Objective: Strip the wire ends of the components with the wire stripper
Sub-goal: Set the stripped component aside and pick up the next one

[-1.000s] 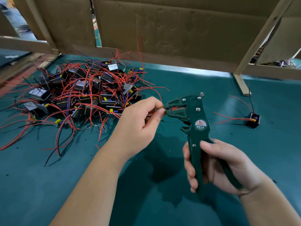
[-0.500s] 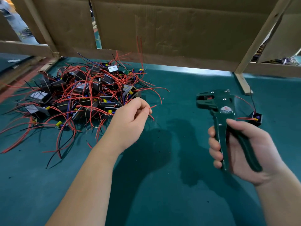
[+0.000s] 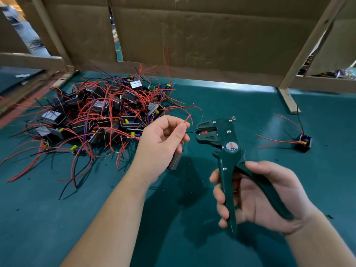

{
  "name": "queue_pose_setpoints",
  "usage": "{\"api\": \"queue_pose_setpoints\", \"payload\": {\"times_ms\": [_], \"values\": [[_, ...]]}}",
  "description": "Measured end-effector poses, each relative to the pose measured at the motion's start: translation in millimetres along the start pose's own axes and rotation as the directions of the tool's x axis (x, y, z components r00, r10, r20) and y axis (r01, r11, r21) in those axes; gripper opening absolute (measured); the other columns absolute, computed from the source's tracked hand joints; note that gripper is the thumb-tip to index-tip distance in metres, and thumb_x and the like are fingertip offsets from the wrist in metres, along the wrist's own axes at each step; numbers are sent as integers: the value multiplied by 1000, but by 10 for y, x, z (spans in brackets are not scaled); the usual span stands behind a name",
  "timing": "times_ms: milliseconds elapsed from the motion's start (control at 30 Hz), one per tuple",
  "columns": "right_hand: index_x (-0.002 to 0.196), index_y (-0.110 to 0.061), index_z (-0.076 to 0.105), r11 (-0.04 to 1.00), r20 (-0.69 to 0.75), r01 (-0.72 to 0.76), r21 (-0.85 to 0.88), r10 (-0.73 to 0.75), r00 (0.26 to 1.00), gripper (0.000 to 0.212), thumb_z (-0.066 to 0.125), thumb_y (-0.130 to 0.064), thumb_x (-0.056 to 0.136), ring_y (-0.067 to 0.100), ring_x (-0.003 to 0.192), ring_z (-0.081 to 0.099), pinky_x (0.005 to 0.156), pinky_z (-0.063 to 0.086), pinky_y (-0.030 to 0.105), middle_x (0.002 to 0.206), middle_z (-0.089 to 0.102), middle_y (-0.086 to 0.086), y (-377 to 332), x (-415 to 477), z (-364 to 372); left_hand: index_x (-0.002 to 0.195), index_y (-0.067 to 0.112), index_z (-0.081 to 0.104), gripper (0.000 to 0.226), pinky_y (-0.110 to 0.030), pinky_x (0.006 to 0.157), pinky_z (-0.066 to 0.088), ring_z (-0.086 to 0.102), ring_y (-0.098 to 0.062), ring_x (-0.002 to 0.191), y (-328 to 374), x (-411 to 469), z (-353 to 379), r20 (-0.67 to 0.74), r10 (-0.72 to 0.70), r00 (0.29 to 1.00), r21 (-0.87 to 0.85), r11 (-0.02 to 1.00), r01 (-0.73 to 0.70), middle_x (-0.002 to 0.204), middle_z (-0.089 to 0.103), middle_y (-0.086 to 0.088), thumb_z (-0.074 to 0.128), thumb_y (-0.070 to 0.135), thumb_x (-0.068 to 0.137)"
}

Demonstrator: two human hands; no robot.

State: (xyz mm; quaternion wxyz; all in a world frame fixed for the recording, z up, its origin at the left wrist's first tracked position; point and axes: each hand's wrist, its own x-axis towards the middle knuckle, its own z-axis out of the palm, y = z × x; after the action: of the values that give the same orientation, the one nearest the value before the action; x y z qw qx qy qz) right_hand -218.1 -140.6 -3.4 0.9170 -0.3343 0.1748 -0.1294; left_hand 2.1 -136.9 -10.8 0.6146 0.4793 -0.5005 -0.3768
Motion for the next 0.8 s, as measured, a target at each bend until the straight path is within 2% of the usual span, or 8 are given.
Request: {"api": "queue_pose_setpoints", "payload": {"times_ms": [133, 333, 533, 800], "values": [[112, 4, 62, 1000, 36, -14, -7, 15, 999, 52, 70, -36, 80, 37, 78, 62, 79, 52, 51, 90, 61, 23, 11, 7, 4, 85, 17, 62, 13, -11, 50, 42, 50, 0, 47, -11, -17, 45, -1, 45, 999, 87, 995, -45, 62, 64, 11, 58, 9, 93], [109, 2, 64, 1000, 13, -10, -16, 10, 1000, 51, 72, -37, 78, 36, 76, 62, 77, 53, 50, 88, 62, 22, 11, 7, -14, 80, 24, 62, 15, -11, 50, 43, 54, 0, 48, -39, -32, 57, -47, 96, 994, 130, 987, -89, 65, 68, 11, 64, 14, 91], [107, 2, 64, 999, -13, -4, -34, 4, 1000, 48, 73, -35, 77, 36, 73, 62, 75, 54, 50, 86, 61, 22, 24, 13, -21, 76, 31, 62, 13, -11, 51, 43, 56, -1, 49, -46, -43, 54, -33, 155, 987, 219, 965, -144, 65, 68, 14, 65, 23, 86], [95, -2, 67, 997, -113, -11, -83, 1, 994, 46, 80, -39, 70, 33, 65, 61, 66, 56, 46, 78, 60, 19, 46, 25, 7, 74, 32, 62, 15, -15, 53, 46, 57, -4, 48, -57, -37, 24, -21, 181, 983, 278, 946, -168, 67, 69, 14, 66, 23, 86]]}}
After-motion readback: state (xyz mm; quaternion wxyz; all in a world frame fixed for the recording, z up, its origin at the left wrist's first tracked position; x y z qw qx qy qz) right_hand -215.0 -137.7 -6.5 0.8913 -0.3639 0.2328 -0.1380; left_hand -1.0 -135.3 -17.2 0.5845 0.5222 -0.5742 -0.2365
